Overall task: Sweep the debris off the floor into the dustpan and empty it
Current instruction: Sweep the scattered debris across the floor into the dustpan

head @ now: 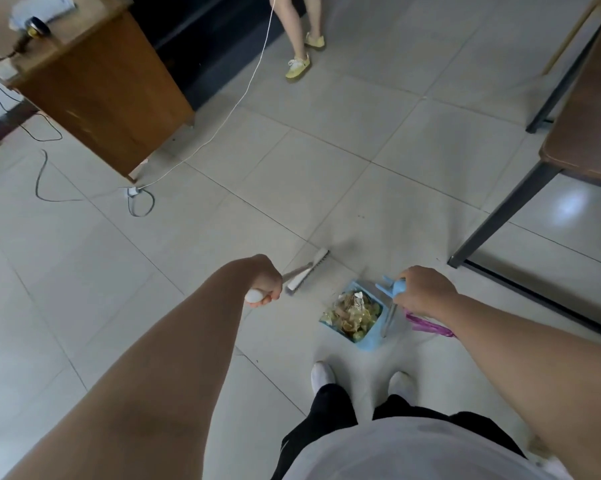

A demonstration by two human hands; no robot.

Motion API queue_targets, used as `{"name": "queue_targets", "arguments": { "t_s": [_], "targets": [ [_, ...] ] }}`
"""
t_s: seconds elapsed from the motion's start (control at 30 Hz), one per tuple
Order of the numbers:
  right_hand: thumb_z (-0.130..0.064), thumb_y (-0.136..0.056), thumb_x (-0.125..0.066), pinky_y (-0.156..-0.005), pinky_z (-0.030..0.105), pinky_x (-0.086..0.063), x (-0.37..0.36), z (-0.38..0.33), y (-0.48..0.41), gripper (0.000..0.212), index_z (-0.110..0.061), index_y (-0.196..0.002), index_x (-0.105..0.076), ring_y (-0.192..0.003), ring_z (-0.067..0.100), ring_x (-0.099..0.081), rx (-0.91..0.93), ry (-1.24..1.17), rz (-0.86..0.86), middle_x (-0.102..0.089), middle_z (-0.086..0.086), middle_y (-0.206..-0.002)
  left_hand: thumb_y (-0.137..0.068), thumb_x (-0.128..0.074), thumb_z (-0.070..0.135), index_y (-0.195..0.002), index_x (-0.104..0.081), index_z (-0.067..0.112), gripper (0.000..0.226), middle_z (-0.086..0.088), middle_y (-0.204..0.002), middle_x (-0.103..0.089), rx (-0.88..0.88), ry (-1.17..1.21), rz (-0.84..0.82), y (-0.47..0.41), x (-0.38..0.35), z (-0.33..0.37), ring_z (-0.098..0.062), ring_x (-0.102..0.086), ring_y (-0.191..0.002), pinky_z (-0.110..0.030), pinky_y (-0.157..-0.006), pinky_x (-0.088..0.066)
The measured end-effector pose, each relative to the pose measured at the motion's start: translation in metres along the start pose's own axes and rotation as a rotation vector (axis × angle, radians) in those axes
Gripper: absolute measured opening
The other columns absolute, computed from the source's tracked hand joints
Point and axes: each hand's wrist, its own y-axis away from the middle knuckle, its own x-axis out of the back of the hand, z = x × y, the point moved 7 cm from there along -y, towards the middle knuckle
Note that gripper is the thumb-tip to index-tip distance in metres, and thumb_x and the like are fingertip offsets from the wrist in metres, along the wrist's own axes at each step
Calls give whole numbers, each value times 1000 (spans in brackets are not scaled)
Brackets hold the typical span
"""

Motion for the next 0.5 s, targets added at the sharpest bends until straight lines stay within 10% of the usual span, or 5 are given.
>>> {"name": "queue_targets", "arguments": {
  "t_s": [0.5],
  "targets": [
    [-15,-79,-69,-65,25,-43,9,9,3,27,-7,-105,-66,-87,25,-63,14,55,-85,-67,7,-91,-78,-62,4,-88,-64,2,10,-8,-55,-58,-55,-88,-135,45,-39,38,-21,-54,-48,-24,-51,-48]
  ]
}}
